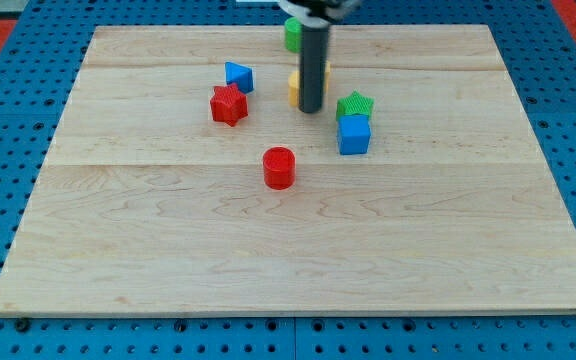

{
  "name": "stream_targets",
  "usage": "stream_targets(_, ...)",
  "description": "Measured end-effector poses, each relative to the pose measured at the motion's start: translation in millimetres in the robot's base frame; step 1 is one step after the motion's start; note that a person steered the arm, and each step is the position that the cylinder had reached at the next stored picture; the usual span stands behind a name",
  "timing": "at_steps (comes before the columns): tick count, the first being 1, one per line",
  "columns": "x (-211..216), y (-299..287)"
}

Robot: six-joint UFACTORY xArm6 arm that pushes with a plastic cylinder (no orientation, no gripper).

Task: Move the yellow hexagon down to the green circle

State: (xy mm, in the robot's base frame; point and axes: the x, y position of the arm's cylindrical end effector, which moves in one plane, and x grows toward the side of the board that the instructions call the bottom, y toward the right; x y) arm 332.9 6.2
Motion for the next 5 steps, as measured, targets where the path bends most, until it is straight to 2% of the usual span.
stream_targets(1, -12, 3)
stream_targets(2, 13, -5)
stream_targets(3, -9, 41)
stream_targets(5, -78, 21)
